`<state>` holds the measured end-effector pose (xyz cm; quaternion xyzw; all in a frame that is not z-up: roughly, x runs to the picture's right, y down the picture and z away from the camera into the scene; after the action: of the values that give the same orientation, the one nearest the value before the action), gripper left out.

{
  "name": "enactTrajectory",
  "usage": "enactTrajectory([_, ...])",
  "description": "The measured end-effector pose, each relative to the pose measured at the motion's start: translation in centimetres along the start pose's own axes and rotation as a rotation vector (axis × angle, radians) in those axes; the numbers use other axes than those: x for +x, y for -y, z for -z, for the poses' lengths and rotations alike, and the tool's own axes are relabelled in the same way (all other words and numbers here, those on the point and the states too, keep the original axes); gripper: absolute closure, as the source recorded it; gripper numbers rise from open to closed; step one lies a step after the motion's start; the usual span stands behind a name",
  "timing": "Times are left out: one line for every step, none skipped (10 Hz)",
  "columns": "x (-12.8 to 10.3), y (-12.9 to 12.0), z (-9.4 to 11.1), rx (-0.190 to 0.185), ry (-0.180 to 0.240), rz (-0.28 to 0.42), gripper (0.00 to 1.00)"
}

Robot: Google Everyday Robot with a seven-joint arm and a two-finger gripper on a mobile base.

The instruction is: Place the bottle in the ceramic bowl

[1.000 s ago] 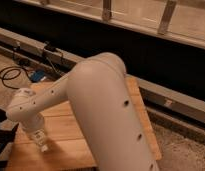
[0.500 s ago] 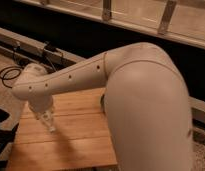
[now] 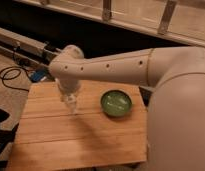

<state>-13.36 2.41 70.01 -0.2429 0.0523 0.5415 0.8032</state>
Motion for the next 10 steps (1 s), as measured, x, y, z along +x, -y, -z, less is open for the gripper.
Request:
enactTrajectory([0.7,3.3,1.4,0.002,0.011,-0.033,1.00])
enactTrajectory([1.4,5.2,2.2,0.005,0.014,-0.058,1.00])
enactTrajectory([2.3,7.3,3.0,0.008,0.019,-0.087,1.00])
enactTrajectory([2.6,7.8,3.3,0.008,0.020,-0.095,1.00])
enactTrajectory([2.6,7.7,3.2,0.007,0.020,-0.093,1.00])
enactTrajectory([2.5,7.6,3.2,0.006,0.019,-0.092,1.00])
enactTrajectory([2.5,7.6,3.2,0.007,0.020,-0.092,1.00])
enactTrajectory([2.6,7.7,3.2,0.007,0.020,-0.093,1.00])
enactTrajectory([2.5,7.7,3.1,0.008,0.016,-0.088,1.00])
enactTrajectory([2.1,7.4,3.1,0.010,0.018,-0.070,1.00])
